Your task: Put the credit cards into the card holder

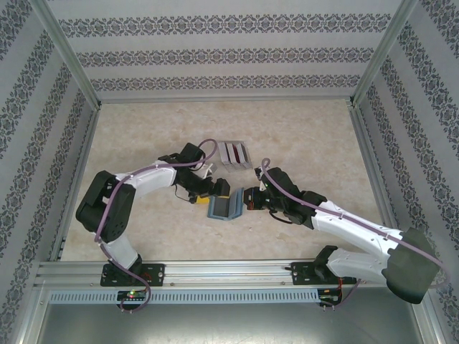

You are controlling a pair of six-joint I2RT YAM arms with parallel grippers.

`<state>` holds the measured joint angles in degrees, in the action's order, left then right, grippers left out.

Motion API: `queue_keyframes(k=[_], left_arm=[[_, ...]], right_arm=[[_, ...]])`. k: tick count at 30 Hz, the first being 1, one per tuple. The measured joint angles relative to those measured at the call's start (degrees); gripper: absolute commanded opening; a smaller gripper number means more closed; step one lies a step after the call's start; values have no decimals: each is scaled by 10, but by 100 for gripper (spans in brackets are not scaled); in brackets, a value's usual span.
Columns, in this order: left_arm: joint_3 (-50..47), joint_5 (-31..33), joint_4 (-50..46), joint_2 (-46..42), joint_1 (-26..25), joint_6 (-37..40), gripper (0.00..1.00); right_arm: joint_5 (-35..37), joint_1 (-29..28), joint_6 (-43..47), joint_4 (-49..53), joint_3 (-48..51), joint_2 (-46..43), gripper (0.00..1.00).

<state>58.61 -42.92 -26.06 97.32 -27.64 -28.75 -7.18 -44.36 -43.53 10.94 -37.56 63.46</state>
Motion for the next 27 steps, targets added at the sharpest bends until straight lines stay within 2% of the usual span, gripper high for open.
queue_keyframes(k=[16,27], left_arm=[[-8,-18,22,14,-6,-7,100],[23,21,23,47,-50,-17,100]], right_arm=[[-4,0,-11,-1,-2,-1,0],[-4,-1,-13,-5,-10,6,0]])
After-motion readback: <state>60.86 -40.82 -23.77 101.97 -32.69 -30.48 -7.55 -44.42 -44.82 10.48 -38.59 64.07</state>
